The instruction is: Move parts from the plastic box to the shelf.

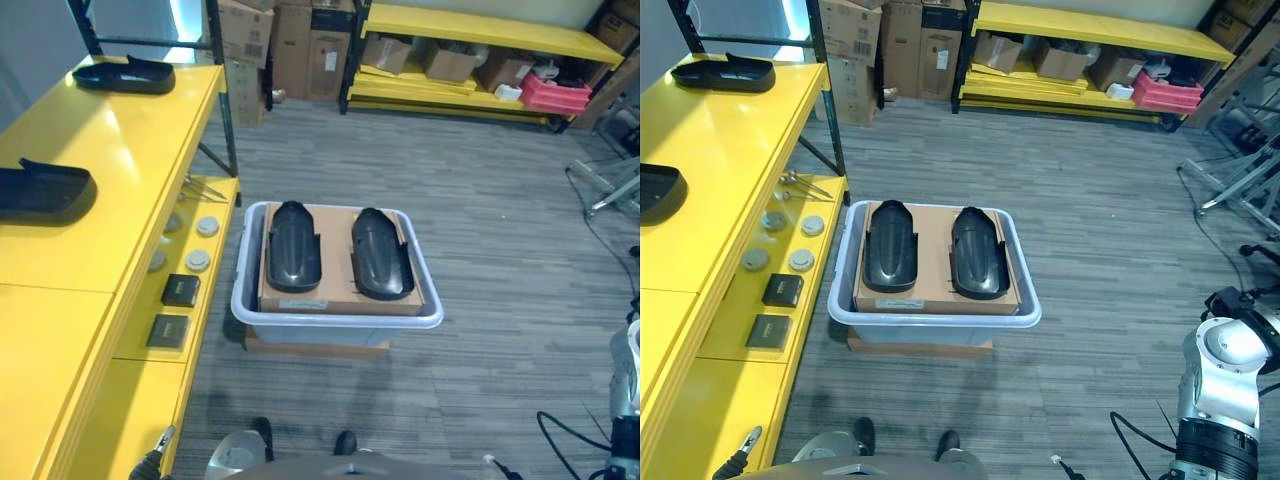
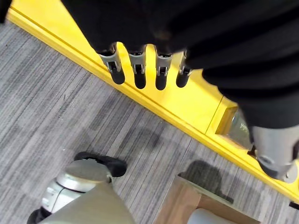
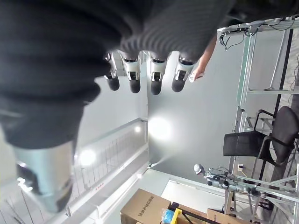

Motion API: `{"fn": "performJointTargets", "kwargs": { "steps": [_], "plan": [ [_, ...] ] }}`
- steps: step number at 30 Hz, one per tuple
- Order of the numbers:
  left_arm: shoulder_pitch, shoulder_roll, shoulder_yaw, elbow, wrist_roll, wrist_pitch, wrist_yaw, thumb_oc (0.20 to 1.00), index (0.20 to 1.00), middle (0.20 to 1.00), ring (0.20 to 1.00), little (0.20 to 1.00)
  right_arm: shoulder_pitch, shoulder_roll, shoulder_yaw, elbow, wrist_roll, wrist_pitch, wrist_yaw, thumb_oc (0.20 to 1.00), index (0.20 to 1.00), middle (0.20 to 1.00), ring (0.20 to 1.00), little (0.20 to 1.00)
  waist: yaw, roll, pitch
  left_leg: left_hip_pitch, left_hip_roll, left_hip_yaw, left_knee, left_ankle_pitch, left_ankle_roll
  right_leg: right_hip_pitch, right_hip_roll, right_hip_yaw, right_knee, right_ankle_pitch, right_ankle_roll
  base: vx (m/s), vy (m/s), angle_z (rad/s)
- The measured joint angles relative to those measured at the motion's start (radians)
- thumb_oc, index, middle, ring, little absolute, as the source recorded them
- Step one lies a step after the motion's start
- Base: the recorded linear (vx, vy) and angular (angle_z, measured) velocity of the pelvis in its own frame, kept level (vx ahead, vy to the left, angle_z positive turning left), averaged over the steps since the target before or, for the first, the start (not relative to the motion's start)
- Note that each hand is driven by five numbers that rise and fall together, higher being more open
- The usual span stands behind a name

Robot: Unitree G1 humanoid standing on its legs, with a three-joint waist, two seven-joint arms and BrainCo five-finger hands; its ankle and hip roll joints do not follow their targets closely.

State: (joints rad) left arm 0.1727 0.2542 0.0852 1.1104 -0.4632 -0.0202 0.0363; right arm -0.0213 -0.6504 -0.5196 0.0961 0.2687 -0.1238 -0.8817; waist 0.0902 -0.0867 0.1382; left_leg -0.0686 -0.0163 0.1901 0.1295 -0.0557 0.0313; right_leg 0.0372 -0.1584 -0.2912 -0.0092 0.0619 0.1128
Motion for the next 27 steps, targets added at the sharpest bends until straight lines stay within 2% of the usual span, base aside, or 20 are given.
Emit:
{"fn": "performJointTargets", "kwargs": {
  "steps": [2,3,4,6,7,9,10,11,13,15,19,22,27],
  "plan": [
    [0.001,-0.001,-0.001,0.001,0.009,0.0,-0.001,1.0,1.0,1.0,1.0,1.0,-0.003,0.0,0.01,0.003,0.0,0.024,0.024,1.0,1.0,1.0,1.0,1.0,0.012,-0.003,-0.002,0.0,-0.001,-0.001,-0.002,0.0,0.0,0.001,0.0,-0.001,0.0,0.0,0.0,0.03,0.001,0.03],
    [0.003,0.001,-0.003,0.001,0.017,-0.001,-0.006,1.0,1.0,1.0,1.0,1.0,-0.022,-0.011,0.041,0.032,-0.001,0.057,0.05,1.0,1.0,1.0,1.0,1.0,0.021,0.008,0.005,0.001,-0.002,-0.001,-0.007,0.002,-0.001,-0.002,-0.001,-0.002,-0.001,0.0,0.0,0.0,0.0,0.0],
    [0.0,0.002,-0.011,0.001,0.023,-0.001,-0.01,1.0,1.0,1.0,1.0,1.0,-0.044,-0.033,0.081,0.074,0.0,0.096,0.081,1.0,1.0,1.0,1.0,1.0,0.022,0.003,0.004,-0.001,-0.002,-0.005,-0.007,0.003,0.0,-0.001,-0.001,-0.008,-0.001,0.002,-0.001,0.0,0.004,0.11],
    [-0.013,0.002,-0.025,0.0,0.035,-0.003,-0.022,1.0,1.0,1.0,1.0,1.0,-0.07,-0.047,0.127,0.137,0.006,0.153,0.122,1.0,1.0,1.0,1.0,1.0,0.03,0.021,0.016,-0.01,-0.004,-0.02,-0.005,0.012,0.002,-0.007,-0.001,-0.027,0.0,0.002,-0.002,-0.09,0.001,0.28],
    [-0.02,0.002,-0.049,-0.001,0.033,-0.007,-0.029,1.0,1.0,1.0,1.0,1.0,-0.112,-0.053,0.161,0.227,0.016,0.175,0.141,1.0,1.0,1.0,1.0,1.0,0.068,0.056,0.038,-0.036,-0.005,-0.03,-0.001,0.029,0.013,-0.024,0.0,-0.032,0.008,0.002,-0.003,-0.21,-0.007,0.2],
    [-0.049,0.015,-0.119,-0.002,0.032,-0.021,-0.048,1.0,1.0,1.0,1.0,1.0,-0.212,-0.1,0.251,0.471,0.031,0.178,0.155,1.0,1.0,1.0,1.0,1.0,0.082,0.086,0.063,-0.084,-0.005,-0.057,0.025,0.044,0.016,-0.065,0.0,-0.055,0.026,0.002,-0.006,-0.3,-0.01,0.37],
    [-0.096,0.02,-0.154,-0.003,0.026,-0.03,-0.067,1.0,1.0,1.0,1.0,1.0,-0.3,-0.13,0.304,0.654,0.048,0.172,0.162,1.0,1.0,1.0,1.0,1.0,0.111,0.125,0.112,-0.141,-0.005,-0.077,0.023,0.073,0.015,-0.125,-0.001,-0.071,0.052,0.006,-0.014,-0.31,0.006,0.55],
    [-0.123,0.024,-0.177,-0.003,0.013,-0.031,-0.07,1.0,1.0,1.0,1.0,1.0,-0.351,-0.147,0.339,0.729,0.052,0.164,0.165,1.0,1.0,1.0,1.0,1.0,0.122,0.148,0.144,-0.17,-0.005,-0.087,0.023,0.092,0.015,-0.154,-0.002,-0.082,0.065,0.009,-0.02,-0.26,0.015,0.37],
    [-0.149,0.028,-0.202,-0.002,-0.012,-0.034,-0.082,1.0,1.0,1.0,1.0,1.0,-0.424,-0.154,0.364,0.769,0.062,0.147,0.182,1.0,1.0,1.0,1.0,1.0,0.138,0.175,0.185,-0.208,-0.004,-0.094,0.008,0.116,0.009,-0.211,-0.007,-0.086,0.097,0.002,-0.028,-0.14,0.006,0.13],
    [-0.162,0.041,-0.208,-0.003,-0.035,-0.034,-0.095,1.0,1.0,1.0,1.0,1.0,-0.496,-0.154,0.427,0.775,0.083,0.12,0.182,1.0,1.0,1.0,1.0,1.0,0.144,0.189,0.247,-0.214,-0.006,-0.105,-0.007,0.136,0.005,-0.241,-0.016,-0.09,0.143,-0.019,-0.035,-0.14,0.004,0.08],
    [-0.174,0.08,-0.225,-0.043,-0.069,-0.045,-0.107,1.0,1.0,1.0,1.0,1.0,-0.565,-0.174,0.46,0.778,0.102,0.098,0.18,1.0,1.0,1.0,1.0,1.0,0.158,0.168,0.31,-0.257,-0.009,-0.113,-0.007,0.146,-0.009,-0.321,-0.038,-0.092,0.236,-0.057,-0.049,-0.08,0.02,0.09],
    [-0.181,0.083,-0.225,-0.064,-0.093,-0.049,-0.108,1.0,1.0,1.0,1.0,1.0,-0.609,-0.219,0.467,0.817,0.122,0.095,0.184,1.0,1.0,1.0,1.0,1.0,0.17,0.169,0.344,-0.28,-0.018,-0.117,-0.008,0.154,-0.009,-0.359,-0.056,-0.091,0.28,-0.071,-0.049,-0.03,0.032,0.08],
    [-0.181,0.084,-0.224,-0.07,-0.123,-0.07,-0.124,1.0,1.0,1.0,1.0,1.0,-0.623,-0.224,0.481,0.827,0.159,0.083,0.197,1.0,1.0,1.0,1.0,1.0,0.179,0.17,0.349,-0.279,-0.032,-0.13,-0.013,0.154,-0.008,-0.36,-0.067,-0.093,0.289,-0.08,-0.042,0.0,0.048,0.07]
  ]
}}
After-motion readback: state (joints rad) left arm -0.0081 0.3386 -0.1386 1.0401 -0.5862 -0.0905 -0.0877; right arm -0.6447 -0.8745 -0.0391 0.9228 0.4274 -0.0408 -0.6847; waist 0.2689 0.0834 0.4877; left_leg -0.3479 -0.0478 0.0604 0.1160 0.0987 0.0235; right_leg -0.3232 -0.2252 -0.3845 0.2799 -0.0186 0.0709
